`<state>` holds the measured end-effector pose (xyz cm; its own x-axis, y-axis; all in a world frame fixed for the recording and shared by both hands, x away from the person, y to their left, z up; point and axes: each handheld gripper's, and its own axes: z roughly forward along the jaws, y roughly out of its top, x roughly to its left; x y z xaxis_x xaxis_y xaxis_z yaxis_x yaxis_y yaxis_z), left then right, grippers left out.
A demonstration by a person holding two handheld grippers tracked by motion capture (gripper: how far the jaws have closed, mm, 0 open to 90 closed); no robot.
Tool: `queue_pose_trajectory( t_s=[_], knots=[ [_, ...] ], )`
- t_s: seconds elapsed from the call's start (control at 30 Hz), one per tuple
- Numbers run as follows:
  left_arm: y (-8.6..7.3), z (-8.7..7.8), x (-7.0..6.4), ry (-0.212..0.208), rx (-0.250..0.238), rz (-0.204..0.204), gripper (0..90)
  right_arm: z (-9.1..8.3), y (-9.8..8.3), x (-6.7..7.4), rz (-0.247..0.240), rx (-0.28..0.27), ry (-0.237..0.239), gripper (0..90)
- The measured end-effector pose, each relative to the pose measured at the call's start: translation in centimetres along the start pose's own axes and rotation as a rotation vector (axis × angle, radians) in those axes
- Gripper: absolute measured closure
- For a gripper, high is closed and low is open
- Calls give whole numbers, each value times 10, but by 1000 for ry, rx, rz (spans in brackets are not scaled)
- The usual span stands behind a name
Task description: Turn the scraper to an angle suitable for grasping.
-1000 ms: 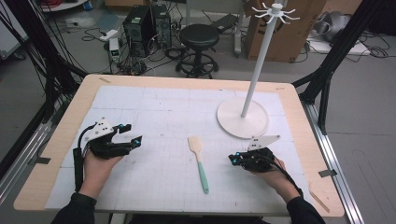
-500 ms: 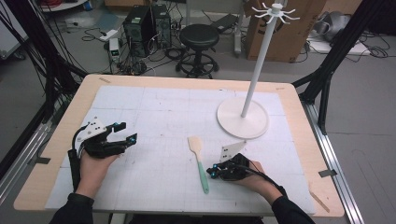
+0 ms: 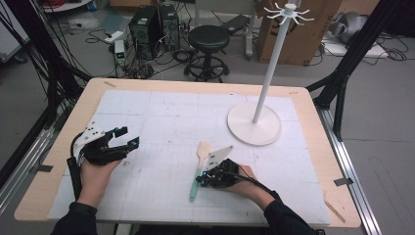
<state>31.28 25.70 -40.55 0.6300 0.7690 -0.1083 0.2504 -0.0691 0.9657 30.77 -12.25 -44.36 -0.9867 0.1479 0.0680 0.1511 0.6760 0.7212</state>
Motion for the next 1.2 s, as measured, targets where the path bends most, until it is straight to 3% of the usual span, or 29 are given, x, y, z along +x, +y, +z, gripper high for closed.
queue_pose_trajectory(
  t_s=[0.37, 0.67, 0.83, 0.87, 0.93, 1.1, 1.2],
  knots=[
    [0, -3, 3, 16, -16, -13, 341, 34, 33, -8, -5, -8, -28, 898],
    [-2, -1, 3, 9, -8, -15, 342, 59, 56, -22, 34, -25, -133, 897],
    [-3, -3, 3, 8, -8, -18, 342, 70, 68, -35, 100, -22, -205, 898],
    [-3, -3, 3, 9, -7, -19, 342, 73, 72, -41, 124, -20, -243, 898],
    [-4, -4, 3, 8, -6, -20, 342, 75, 73, -44, 139, -18, -255, 898],
    [-6, -8, 3, 8, -6, -26, 342, 79, 79, -53, 189, -9, -350, 898],
    [-8, -11, 4, 12, -7, -31, 341, 79, 81, -57, 219, -10, -356, 897]
  ],
)
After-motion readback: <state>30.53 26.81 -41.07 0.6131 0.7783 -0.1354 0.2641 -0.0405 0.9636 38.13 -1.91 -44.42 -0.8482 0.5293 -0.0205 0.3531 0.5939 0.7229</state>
